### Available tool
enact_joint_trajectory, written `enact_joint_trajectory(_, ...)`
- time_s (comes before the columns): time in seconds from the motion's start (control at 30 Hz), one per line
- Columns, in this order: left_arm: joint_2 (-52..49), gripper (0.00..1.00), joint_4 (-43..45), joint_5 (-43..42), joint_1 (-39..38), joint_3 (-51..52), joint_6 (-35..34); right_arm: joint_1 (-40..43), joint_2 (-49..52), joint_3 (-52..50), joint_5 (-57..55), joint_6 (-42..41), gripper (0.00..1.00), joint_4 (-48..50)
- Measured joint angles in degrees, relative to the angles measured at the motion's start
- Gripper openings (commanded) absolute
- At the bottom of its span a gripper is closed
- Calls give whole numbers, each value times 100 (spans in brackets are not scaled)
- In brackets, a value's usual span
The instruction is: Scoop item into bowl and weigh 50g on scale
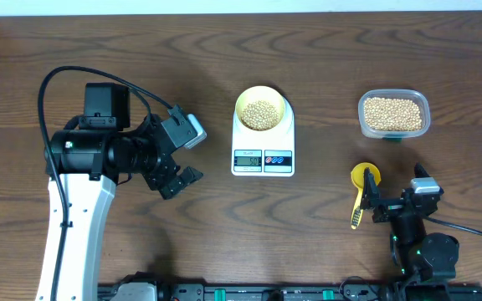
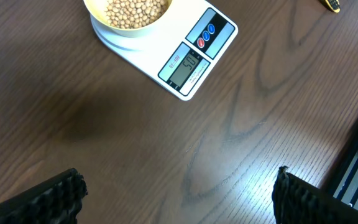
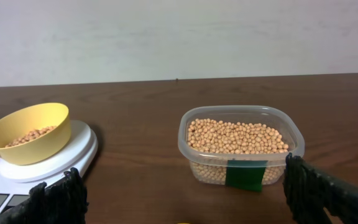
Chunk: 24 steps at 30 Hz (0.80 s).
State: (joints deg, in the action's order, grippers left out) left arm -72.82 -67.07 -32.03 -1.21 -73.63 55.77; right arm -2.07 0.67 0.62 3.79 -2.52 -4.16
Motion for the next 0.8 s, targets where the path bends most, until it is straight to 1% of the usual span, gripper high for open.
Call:
enact_joint_trajectory(0.63,0,98,-98,-4,0,0,-7,0,0,0,0,0,99,2)
enact_joint_trajectory(0.73,0,98,-157,-68,0,0,-356,0,0,0,0,0,99,2)
enact_joint_trajectory(0.8,0,98,-157,-85,0,0,-931,0,0,0,0,0,99,4)
